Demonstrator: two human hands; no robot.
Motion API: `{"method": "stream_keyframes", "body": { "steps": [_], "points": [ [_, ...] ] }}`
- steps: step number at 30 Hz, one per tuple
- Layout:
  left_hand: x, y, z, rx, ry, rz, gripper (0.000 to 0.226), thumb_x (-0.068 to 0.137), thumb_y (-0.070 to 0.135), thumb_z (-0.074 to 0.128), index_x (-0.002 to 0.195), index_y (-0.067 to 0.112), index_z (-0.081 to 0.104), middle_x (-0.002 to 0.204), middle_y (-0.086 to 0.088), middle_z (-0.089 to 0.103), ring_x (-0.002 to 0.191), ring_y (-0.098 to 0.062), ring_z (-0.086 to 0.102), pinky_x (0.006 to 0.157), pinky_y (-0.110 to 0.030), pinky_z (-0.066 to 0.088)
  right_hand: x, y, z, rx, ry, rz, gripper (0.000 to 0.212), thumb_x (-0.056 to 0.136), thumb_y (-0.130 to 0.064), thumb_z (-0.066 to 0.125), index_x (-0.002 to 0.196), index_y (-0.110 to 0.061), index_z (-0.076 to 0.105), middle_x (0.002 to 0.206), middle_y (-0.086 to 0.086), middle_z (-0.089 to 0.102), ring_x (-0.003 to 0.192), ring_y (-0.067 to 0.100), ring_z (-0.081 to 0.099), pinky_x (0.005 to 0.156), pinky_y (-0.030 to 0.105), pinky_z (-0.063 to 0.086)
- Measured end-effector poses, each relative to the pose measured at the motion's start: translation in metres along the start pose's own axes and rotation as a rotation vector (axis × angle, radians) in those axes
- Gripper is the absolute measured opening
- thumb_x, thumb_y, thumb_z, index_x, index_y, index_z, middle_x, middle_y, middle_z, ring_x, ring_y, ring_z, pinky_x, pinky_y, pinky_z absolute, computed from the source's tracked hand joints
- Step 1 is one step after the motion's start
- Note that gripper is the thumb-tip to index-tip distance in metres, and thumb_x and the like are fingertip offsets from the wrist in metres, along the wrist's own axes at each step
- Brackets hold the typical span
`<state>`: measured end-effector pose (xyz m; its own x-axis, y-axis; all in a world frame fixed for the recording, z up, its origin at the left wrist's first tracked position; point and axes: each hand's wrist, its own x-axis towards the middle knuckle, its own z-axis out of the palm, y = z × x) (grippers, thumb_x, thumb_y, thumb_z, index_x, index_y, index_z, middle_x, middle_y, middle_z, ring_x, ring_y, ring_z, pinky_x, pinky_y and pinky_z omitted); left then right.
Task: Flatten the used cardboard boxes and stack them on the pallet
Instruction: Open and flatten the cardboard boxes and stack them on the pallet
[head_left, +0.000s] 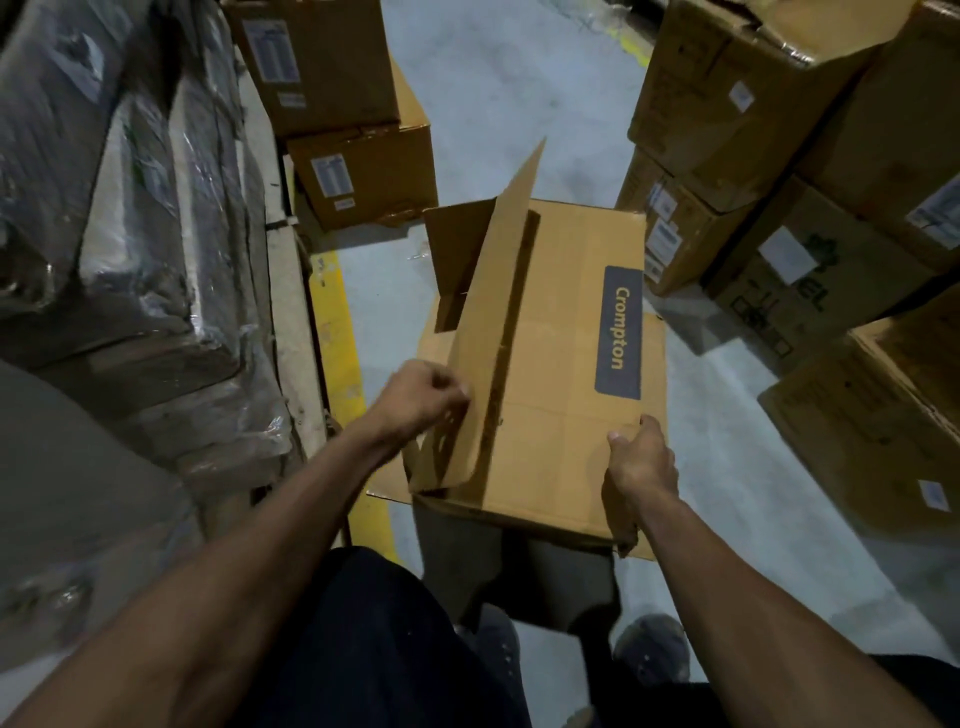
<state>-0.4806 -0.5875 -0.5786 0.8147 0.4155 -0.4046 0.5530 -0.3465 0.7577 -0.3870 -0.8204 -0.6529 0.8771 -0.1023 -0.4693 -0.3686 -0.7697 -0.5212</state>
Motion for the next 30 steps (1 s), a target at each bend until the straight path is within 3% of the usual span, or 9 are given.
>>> {"method": "stream_keyframes", "body": {
  "steps": [2, 4, 6, 9, 11, 16, 21, 27, 30],
  "points": [
    [0.008, -0.018, 0.019, 0.344, -0.03, -0.113, 0.052, 0.087, 0.05, 0.07, 0.119, 0.009, 0.062, 0.125, -0.013, 0.062, 0.116, -0.029, 0.058, 0.098, -0.045, 0.049, -0.001, 0.002, -0.001, -0.002, 0.0, -0.006, 0.048, 0.105, -0.032, 0.047, 0.15, -0.017, 0.035, 0.138, 0.02, 0.052, 0.126, 0.042, 0.048, 0.1, 0.047, 0.041],
    [0.012, -0.033, 0.03, 0.549, -0.028, -0.303, 0.114, 0.073, 0.074, 0.068, 0.154, 0.011, 0.021, 0.16, -0.017, 0.022, 0.145, -0.04, 0.024, 0.114, -0.058, 0.031, -0.003, 0.004, -0.001, -0.001, 0.004, -0.005, 0.047, 0.106, -0.032, 0.047, 0.148, -0.016, 0.036, 0.137, 0.02, 0.053, 0.125, 0.042, 0.049, 0.098, 0.047, 0.041],
    [0.014, -0.044, 0.032, 0.417, -0.044, -0.474, 0.144, 0.064, 0.078, 0.072, 0.156, 0.015, -0.018, 0.164, -0.016, -0.016, 0.151, -0.043, -0.006, 0.12, -0.061, 0.013, -0.005, 0.004, 0.001, 0.017, 0.002, 0.008, 0.046, 0.106, -0.032, 0.046, 0.148, -0.015, 0.037, 0.136, 0.02, 0.054, 0.125, 0.042, 0.049, 0.098, 0.047, 0.041],
    [0.024, -0.059, 0.039, 0.098, -0.026, -0.541, 0.155, 0.061, 0.064, 0.085, 0.149, 0.018, -0.034, 0.165, -0.02, -0.01, 0.151, -0.042, 0.004, 0.12, -0.055, 0.02, -0.007, 0.005, 0.004, 0.058, -0.003, 0.036, 0.046, 0.106, -0.035, 0.045, 0.147, -0.014, 0.039, 0.137, 0.019, 0.055, 0.125, 0.042, 0.049, 0.099, 0.047, 0.04],
    [0.032, -0.065, 0.045, -0.012, -0.041, -0.491, 0.15, 0.063, 0.056, 0.088, 0.153, 0.015, -0.025, 0.162, -0.023, 0.014, 0.147, -0.041, 0.024, 0.118, -0.053, 0.03, -0.008, 0.008, 0.006, 0.083, -0.005, 0.055, 0.045, 0.107, -0.035, 0.043, 0.147, -0.013, 0.04, 0.137, 0.019, 0.055, 0.126, 0.042, 0.049, 0.1, 0.046, 0.04],
    [0.046, -0.067, 0.048, 0.072, -0.07, -0.381, 0.121, 0.049, 0.068, 0.087, 0.141, 0.009, 0.035, 0.139, -0.014, 0.05, 0.124, -0.033, 0.05, 0.104, -0.049, 0.047, -0.012, 0.021, 0.02, 0.168, -0.028, 0.162, 0.047, 0.108, -0.037, 0.034, 0.147, -0.011, 0.039, 0.139, 0.02, 0.053, 0.125, 0.041, 0.05, 0.101, 0.043, 0.039],
    [0.04, -0.054, 0.049, 0.18, -0.027, -0.331, 0.098, 0.066, 0.058, 0.085, 0.133, 0.005, 0.038, 0.129, -0.014, 0.053, 0.117, -0.032, 0.052, 0.096, -0.045, 0.05, -0.008, 0.027, 0.023, 0.227, -0.022, 0.213, 0.051, 0.106, -0.041, 0.038, 0.148, -0.012, 0.038, 0.141, 0.018, 0.052, 0.126, 0.04, 0.049, 0.104, 0.043, 0.038],
    [0.032, 0.001, 0.031, 0.135, 0.108, -0.105, 0.096, 0.048, 0.075, 0.077, 0.121, 0.018, 0.051, 0.111, 0.001, 0.064, 0.1, -0.024, 0.062, 0.087, -0.044, 0.056, 0.005, 0.022, 0.025, 0.494, -0.012, 0.21, 0.051, 0.097, -0.05, 0.048, 0.135, -0.016, 0.052, 0.126, 0.007, 0.059, 0.114, 0.036, 0.056, 0.103, 0.053, 0.046],
    [0.026, 0.047, 0.024, 0.312, 0.146, 0.021, 0.074, 0.075, 0.058, 0.078, 0.125, 0.015, 0.044, 0.112, 0.001, 0.057, 0.099, -0.024, 0.056, 0.087, -0.039, 0.051, 0.012, 0.015, 0.024, 0.739, -0.155, 0.265, 0.038, 0.102, -0.045, 0.048, 0.125, -0.016, 0.058, 0.115, 0.009, 0.068, 0.104, 0.031, 0.065, 0.086, 0.045, 0.056]
  ]
}}
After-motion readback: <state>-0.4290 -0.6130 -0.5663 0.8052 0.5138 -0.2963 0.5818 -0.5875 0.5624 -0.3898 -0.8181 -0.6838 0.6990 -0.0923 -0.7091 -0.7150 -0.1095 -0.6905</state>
